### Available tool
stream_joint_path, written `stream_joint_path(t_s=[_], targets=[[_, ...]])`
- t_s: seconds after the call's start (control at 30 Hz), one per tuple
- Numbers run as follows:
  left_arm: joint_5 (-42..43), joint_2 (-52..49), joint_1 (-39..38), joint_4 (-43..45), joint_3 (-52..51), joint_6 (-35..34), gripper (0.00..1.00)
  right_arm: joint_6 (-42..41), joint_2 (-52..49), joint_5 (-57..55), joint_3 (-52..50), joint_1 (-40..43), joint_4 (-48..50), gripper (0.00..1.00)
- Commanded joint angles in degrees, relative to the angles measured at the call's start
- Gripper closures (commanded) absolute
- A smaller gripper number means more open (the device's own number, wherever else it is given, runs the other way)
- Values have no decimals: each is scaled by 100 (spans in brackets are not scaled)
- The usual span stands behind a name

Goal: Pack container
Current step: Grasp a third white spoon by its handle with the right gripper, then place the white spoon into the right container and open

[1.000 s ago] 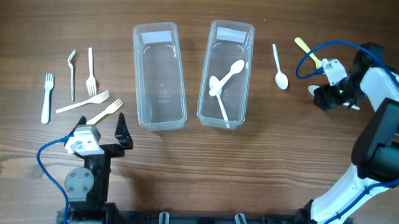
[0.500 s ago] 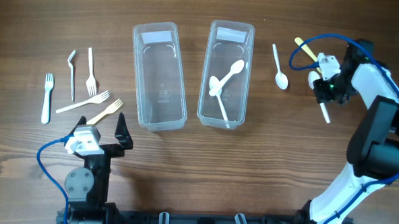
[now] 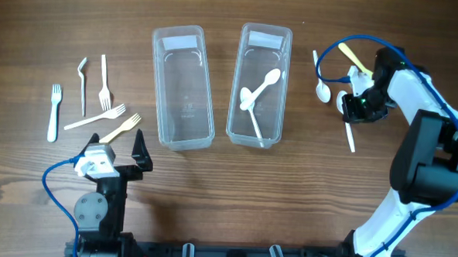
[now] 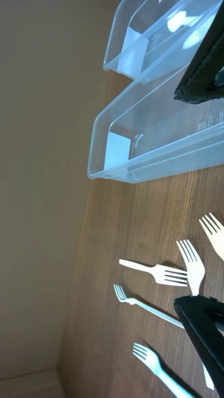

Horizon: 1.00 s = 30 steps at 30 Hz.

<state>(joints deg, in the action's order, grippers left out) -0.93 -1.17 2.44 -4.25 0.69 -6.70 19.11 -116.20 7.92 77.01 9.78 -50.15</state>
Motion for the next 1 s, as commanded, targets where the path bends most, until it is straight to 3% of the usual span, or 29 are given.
stream_joint_path(t_s=[0.0,0.2,0.4,0.63,0.97], targets=[[46,24,35,17,-33,9,0,-140,702,120,-94,-61,24,96],[48,26,35,17,-33,9,0,-136,1478,109,-94,-61,-15,96],[48,24,35,17,-33,9,0,-732,1797,608,-94,-214,9,96],[46,24,35,17,-33,9,0,-1572,2201,1104,-94,-1432,573,96],[48,24,35,17,-33,9,0,-3587,2312,1143,-96,-2743,1910,96]])
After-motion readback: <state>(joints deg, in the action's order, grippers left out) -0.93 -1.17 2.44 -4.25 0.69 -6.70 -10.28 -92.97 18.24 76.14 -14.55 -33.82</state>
